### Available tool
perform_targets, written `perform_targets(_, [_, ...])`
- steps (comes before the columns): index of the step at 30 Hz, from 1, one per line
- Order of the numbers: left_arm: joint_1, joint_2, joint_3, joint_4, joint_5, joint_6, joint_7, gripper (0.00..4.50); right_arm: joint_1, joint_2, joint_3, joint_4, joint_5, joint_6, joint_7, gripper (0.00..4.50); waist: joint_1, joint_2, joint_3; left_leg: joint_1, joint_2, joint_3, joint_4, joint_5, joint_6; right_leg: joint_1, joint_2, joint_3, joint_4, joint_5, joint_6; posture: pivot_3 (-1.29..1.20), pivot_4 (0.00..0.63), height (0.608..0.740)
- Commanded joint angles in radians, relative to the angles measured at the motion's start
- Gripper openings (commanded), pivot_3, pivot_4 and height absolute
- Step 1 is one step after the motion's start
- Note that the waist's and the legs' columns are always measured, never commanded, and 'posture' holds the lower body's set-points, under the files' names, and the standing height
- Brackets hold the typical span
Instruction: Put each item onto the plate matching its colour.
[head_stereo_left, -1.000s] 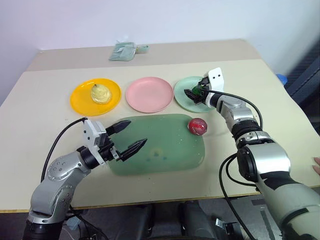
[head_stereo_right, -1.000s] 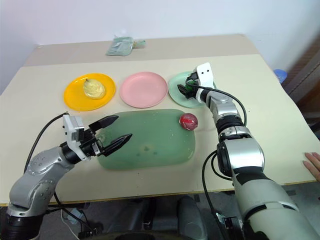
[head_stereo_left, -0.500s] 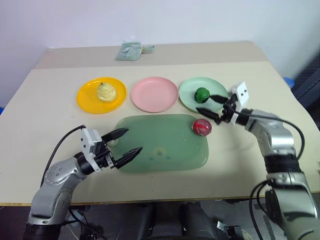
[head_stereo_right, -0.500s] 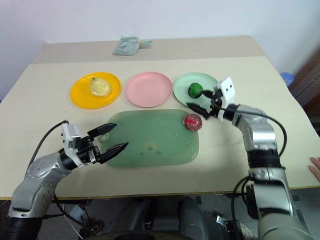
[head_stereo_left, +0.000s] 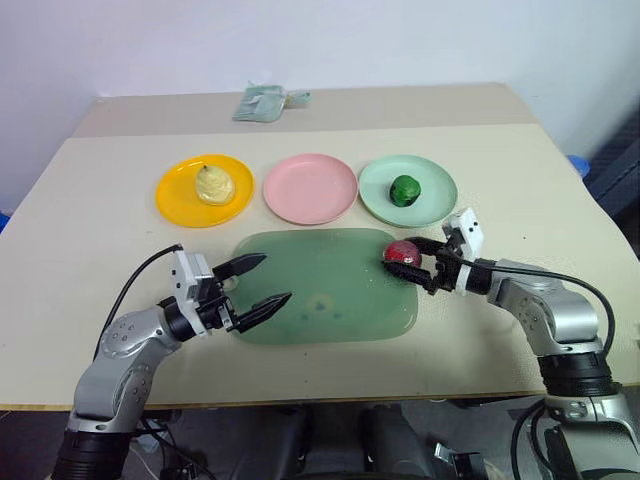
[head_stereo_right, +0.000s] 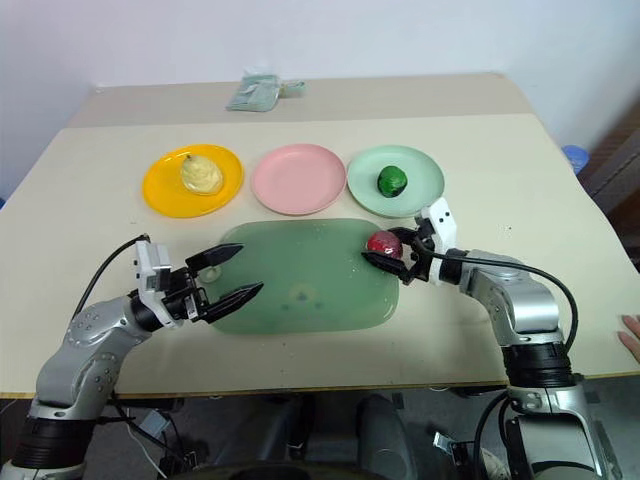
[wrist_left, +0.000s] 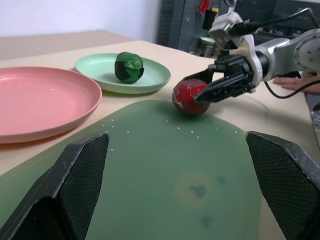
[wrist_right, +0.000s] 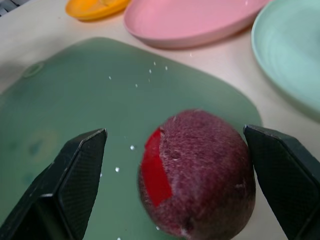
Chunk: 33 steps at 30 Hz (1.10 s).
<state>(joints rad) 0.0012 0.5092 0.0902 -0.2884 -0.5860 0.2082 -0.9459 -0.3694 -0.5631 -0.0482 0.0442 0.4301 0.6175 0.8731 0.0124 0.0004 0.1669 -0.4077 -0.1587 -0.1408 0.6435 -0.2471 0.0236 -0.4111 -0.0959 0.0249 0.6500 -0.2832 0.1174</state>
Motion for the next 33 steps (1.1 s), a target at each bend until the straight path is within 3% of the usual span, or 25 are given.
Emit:
perform_targets(1, [0.021, 0.007, 0.003, -0.061, 0.009, -0.012, 0.012, 4.50, -0.016, 0.020, -0.011, 0.031, -0.018, -0.067, -0.016, 3.94, 0.000, 0.000, 0.000, 0.000, 0.000, 0.000, 0.000, 0.000, -0.001, 0.000, 0.000, 0.000, 0.000, 0.000, 0.000, 0.00, 0.150, 0.740])
perform_targets(5, [0.051, 0.005, 0.018, -0.076, 0.010, -0.013, 0.031, 4.50, -0.044, 0.038, -0.029, 0.014, -0.008, -0.080, -0.038, 2.35, 0.000, 0.000, 0.000, 0.000, 0.000, 0.000, 0.000, 0.001, -0.001, 0.000, 0.000, 0.000, 0.000, 0.000, 0.000, 0.00, 0.150, 0.740])
perform_targets(11, [0.089, -0.022, 0.035, -0.084, 0.007, -0.024, 0.084, 4.50, -0.157, 0.135, 0.006, -0.008, -0.025, -0.117, -0.122, 2.35, -0.005, 0.000, 0.000, 0.000, 0.000, 0.000, -0.001, 0.001, -0.001, -0.001, 0.000, 0.000, 0.000, 0.000, 0.000, 0.00, 0.150, 0.740])
perform_targets(15, [0.108, -0.062, 0.056, -0.012, 0.094, -0.053, 0.203, 4.50, -0.274, 0.274, 0.063, 0.093, -0.089, -0.209, -0.194, 2.35, -0.007, 0.000, 0.000, 0.000, 0.000, 0.000, -0.001, 0.001, -0.002, -0.001, 0.000, 0.000, 0.000, 0.000, 0.000, 0.00, 0.150, 0.740])
perform_targets(20, [0.080, -0.137, 0.108, 0.077, 0.250, -0.115, 0.445, 4.50, -0.477, 0.427, 0.111, 0.502, -0.233, -0.500, -0.291, 2.35, -0.003, 0.000, 0.000, 0.001, 0.000, 0.000, -0.001, 0.002, -0.003, -0.003, 0.001, -0.001, 0.001, 0.000, 0.000, 0.00, 0.150, 0.740])
perform_targets(28, [0.074, -0.184, 0.099, 0.001, 0.343, -0.070, 0.616, 4.50, -0.787, 0.525, 0.074, 1.120, -0.333, -0.802, -0.410, 2.35, -0.014, 0.000, 0.000, 0.001, -0.001, 0.000, -0.001, 0.002, -0.003, -0.006, 0.002, -0.001, 0.003, 0.000, 0.000, 0.00, 0.150, 0.740])
perform_targets(33, [0.109, -0.183, 0.100, -0.072, 0.336, -0.079, 0.610, 4.50, -0.837, 0.541, 0.055, 1.222, -0.364, -0.855, -0.422, 4.44, -0.033, 0.000, 0.000, 0.001, 0.000, 0.000, -0.001, 0.002, -0.003, -0.007, 0.002, 0.000, 0.005, 0.000, -0.001, 0.00, 0.150, 0.740])
